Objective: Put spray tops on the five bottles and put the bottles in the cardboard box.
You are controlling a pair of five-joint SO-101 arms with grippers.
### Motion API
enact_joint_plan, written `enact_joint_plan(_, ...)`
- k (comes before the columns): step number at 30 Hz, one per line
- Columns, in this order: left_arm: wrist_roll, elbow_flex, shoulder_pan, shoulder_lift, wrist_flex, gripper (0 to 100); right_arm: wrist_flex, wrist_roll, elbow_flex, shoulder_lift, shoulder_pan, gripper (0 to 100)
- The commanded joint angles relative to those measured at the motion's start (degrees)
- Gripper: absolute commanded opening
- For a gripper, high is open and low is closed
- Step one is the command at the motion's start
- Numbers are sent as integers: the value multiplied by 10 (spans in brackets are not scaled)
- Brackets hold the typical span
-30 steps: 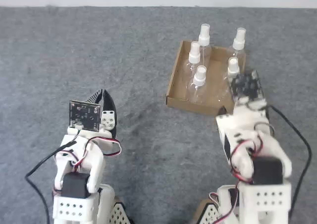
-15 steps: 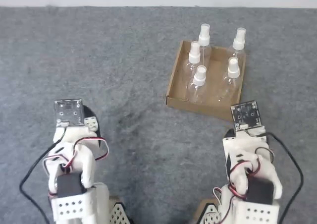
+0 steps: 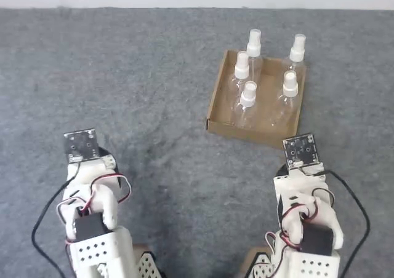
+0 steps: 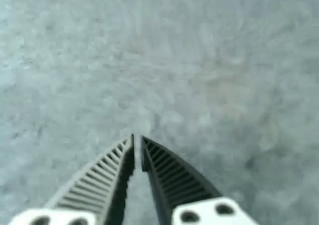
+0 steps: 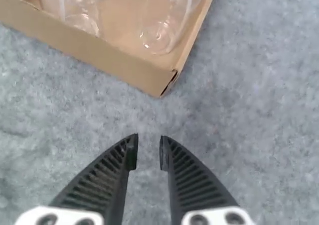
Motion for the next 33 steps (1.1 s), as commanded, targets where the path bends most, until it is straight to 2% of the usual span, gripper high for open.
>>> enact_joint_plan(1,0,-3,-4,-13,69,13,-10,7,40,-7,6,30)
enact_joint_plan(10,-1,-3,-7,-14,80,13,-27,7,84,-7,7,30)
enact_joint_plan(19,-1,-3,-7,-14,80,13,51,6,91,-7,6,30)
enact_joint_plan(33,-1,-3,-7,-14,80,13,51,6,91,-7,3,31)
